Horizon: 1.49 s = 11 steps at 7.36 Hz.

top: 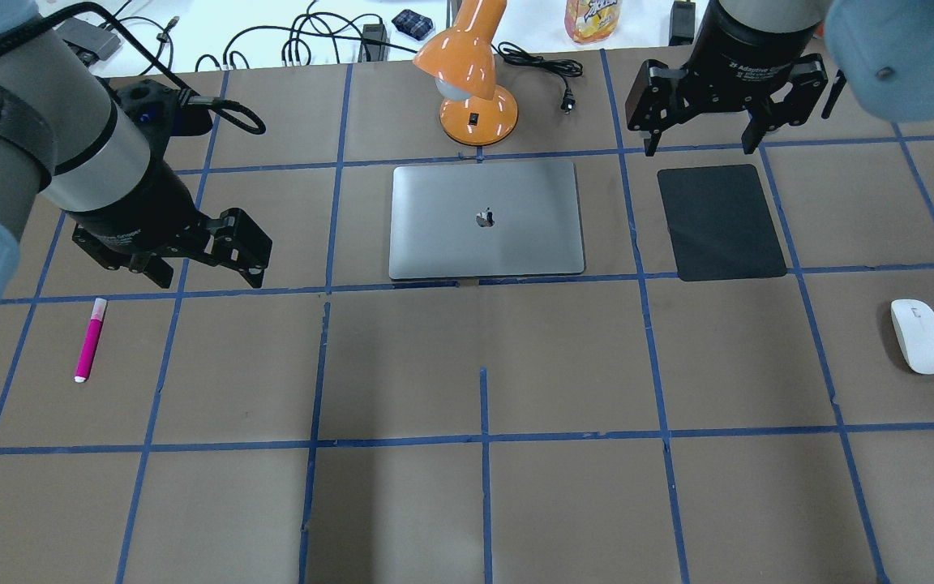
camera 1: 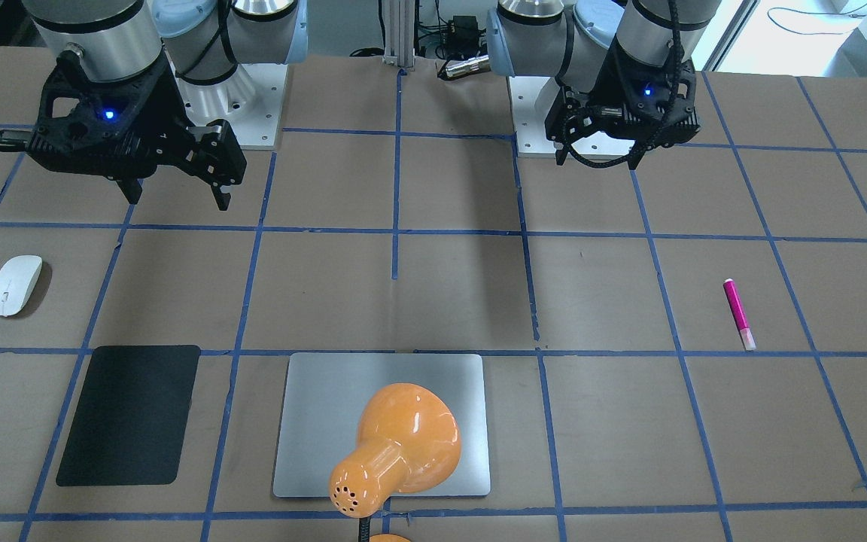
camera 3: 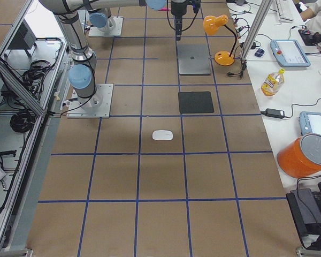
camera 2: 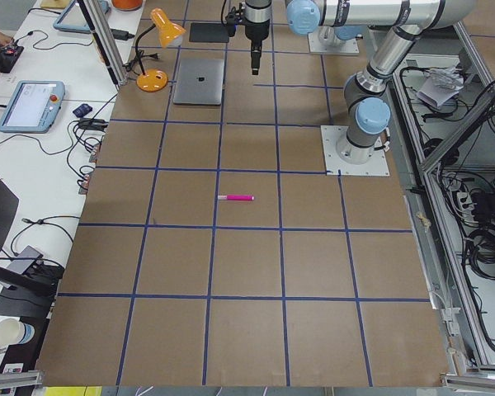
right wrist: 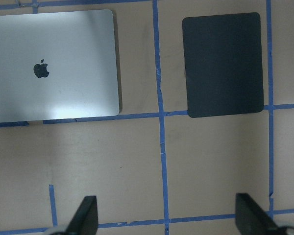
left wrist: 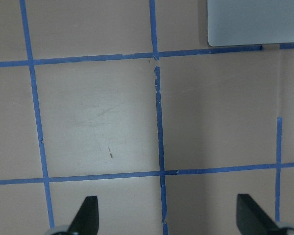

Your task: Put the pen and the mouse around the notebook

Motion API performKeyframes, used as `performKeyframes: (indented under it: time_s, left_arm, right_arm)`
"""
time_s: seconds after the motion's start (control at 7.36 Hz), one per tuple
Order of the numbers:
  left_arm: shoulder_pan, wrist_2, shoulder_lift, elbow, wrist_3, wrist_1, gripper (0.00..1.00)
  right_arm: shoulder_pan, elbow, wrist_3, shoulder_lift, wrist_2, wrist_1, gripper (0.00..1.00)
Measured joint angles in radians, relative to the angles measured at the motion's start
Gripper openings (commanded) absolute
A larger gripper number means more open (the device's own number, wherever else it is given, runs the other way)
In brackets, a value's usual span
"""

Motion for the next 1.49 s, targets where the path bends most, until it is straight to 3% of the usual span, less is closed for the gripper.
performKeyframes:
  time_s: [0.95, 1.49]
  left_arm:
    - [0.007, 0.001, 0.001, -0.001, 0.010, 0.004, 1.00]
    - [0.018, 0.001, -0.009, -0.003, 0.023, 0.021, 1.00]
  right_arm:
    - [-0.020, 0.000, -0.015, 0.002, -0.002, -0.006, 1.00]
    - [-0.227, -0.001, -0.199, 0.003, 0.003, 0.007, 1.00]
